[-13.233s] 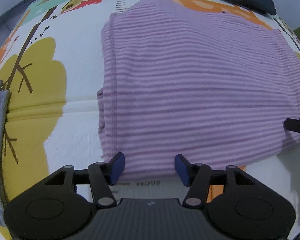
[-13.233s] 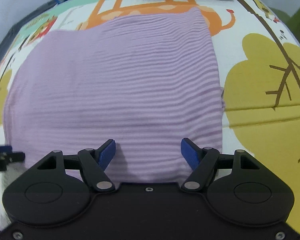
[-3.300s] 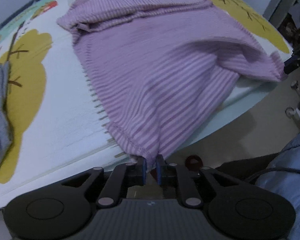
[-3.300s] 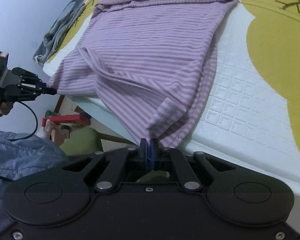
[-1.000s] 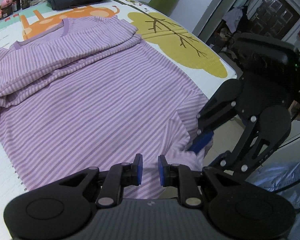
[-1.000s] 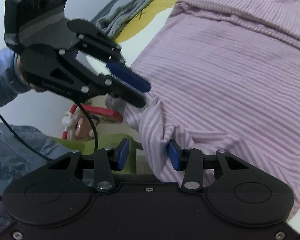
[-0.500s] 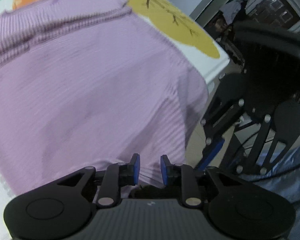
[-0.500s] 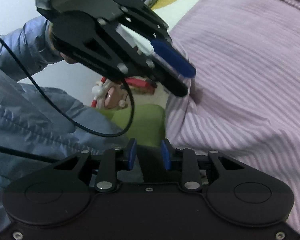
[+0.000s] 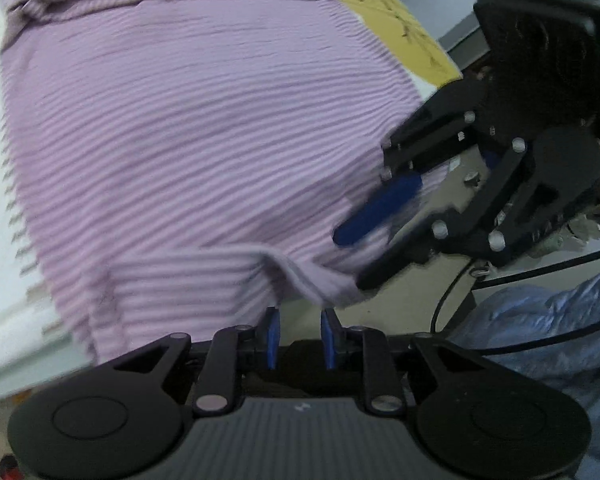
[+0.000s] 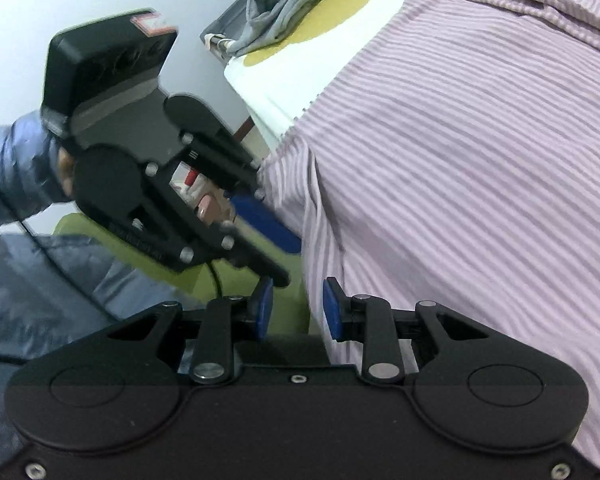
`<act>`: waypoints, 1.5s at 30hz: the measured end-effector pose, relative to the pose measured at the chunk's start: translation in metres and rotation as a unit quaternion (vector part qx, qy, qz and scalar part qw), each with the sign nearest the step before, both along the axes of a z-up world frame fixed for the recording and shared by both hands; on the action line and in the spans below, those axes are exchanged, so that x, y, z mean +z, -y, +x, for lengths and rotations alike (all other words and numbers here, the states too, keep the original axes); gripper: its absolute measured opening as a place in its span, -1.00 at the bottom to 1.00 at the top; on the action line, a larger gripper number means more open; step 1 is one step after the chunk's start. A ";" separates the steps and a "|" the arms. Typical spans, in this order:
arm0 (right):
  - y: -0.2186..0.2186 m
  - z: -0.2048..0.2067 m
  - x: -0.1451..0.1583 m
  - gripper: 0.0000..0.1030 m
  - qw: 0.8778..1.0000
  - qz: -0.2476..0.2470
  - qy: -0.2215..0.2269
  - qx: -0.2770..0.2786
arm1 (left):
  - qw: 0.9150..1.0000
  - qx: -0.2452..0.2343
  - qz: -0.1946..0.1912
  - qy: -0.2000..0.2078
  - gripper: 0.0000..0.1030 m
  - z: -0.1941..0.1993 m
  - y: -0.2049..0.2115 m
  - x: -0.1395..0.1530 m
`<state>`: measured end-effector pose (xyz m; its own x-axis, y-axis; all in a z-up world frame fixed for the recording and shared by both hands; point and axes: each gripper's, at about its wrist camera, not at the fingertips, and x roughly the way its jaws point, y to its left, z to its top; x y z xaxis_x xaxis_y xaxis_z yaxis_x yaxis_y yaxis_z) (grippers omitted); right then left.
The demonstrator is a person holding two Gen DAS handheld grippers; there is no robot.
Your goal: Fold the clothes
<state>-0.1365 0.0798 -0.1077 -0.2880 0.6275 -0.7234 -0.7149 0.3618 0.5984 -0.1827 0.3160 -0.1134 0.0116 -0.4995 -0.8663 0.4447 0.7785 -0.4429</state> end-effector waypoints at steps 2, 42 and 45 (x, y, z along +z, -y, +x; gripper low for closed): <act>-0.006 0.003 -0.002 -0.47 1.000 0.005 0.005 -0.006 | 1.000 0.009 -0.001 0.002 -0.52 -0.005 -0.006 0.002; 0.024 0.056 0.008 -0.20 0.995 0.059 0.019 -0.074 | 0.980 0.106 0.066 0.153 -0.34 0.063 0.017 0.060; 0.049 0.087 0.018 -0.20 0.986 0.038 0.050 -0.156 | 0.971 0.148 0.071 0.173 -0.21 0.106 0.015 0.059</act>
